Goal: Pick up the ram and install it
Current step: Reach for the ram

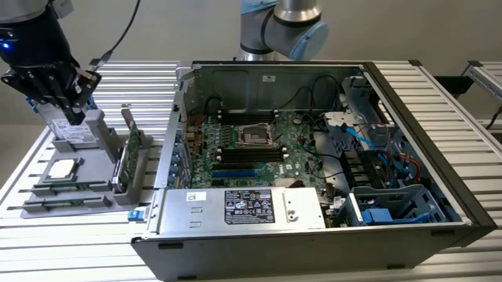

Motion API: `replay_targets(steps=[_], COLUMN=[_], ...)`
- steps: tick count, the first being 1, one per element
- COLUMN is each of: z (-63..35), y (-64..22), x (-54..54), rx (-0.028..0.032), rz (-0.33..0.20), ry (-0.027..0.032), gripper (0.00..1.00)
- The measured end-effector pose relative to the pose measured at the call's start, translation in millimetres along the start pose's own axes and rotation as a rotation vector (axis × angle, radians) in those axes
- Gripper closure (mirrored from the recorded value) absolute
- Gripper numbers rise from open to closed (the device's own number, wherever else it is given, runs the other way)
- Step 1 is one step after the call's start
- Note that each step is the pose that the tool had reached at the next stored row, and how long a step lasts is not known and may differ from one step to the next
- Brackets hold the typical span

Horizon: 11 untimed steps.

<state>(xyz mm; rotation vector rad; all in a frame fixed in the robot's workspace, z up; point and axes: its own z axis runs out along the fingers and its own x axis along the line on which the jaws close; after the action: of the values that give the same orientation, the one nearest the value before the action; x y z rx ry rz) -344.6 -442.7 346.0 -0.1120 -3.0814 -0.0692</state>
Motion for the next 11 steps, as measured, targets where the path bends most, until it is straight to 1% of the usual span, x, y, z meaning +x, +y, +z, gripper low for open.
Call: replay_targets(steps=[9,11], z=[13.8,16.0], y=[-15.1,-18.7], x=[31.0,37.7], rx=[0.0014,0.0016], rz=[0.001,0.001], ry=[0.0184,0.0217], gripper=[0.9,0.9])
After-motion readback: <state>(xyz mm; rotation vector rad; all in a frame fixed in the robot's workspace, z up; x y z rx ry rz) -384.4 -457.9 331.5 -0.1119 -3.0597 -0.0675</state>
